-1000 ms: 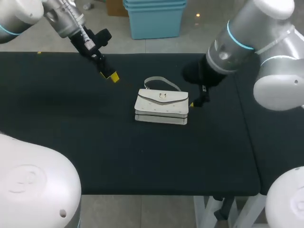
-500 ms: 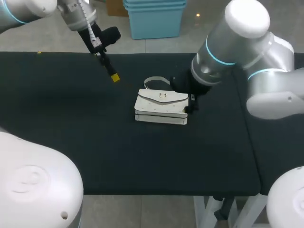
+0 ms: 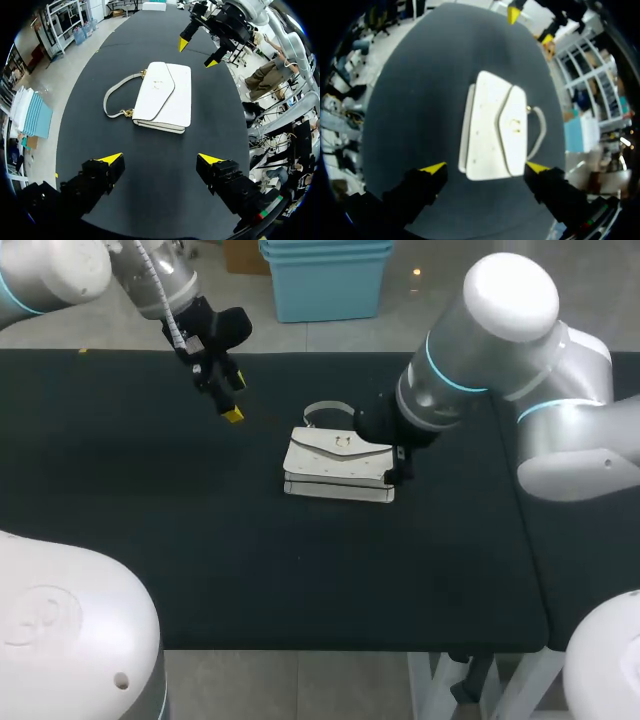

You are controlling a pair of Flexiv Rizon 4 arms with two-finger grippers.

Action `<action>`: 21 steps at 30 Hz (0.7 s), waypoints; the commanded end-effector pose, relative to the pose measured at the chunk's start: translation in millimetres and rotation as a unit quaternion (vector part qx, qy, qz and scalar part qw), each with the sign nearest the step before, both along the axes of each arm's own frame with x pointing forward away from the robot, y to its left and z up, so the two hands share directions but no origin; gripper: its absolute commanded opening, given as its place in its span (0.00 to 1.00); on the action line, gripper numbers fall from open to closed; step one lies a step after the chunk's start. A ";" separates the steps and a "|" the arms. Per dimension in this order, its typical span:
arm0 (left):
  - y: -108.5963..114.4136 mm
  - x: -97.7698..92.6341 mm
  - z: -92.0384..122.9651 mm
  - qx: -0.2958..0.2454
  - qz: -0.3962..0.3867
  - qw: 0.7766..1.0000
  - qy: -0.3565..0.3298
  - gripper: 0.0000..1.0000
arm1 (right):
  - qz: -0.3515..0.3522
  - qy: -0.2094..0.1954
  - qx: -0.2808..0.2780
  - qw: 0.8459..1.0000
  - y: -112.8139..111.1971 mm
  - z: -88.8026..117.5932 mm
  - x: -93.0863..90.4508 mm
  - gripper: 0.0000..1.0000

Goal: Pick up the bag, open it, inspect its contents, close it, and place it on the opposite side

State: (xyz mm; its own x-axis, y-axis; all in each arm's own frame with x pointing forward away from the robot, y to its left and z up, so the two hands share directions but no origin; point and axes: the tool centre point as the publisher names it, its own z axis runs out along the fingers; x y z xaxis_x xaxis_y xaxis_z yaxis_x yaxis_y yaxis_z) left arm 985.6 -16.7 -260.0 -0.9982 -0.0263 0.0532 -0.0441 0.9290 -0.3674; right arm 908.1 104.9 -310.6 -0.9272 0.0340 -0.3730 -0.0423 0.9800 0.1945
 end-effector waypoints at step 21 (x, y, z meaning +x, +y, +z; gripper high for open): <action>-15.3 -3.3 -31.0 -0.093 -0.188 0.970 -0.126 1.00 | -0.020 -0.083 0.015 0.996 15.5 -44.4 -17.9 1.00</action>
State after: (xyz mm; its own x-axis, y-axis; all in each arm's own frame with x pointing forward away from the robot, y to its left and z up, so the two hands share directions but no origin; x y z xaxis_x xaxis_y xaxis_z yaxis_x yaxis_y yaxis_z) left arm 983.0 -29.2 -286.8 -0.9312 0.3034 -0.2020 0.3640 0.8024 -0.4730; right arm 886.4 116.5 -344.9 -0.8810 0.0705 -0.4678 -0.0353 0.9763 0.2136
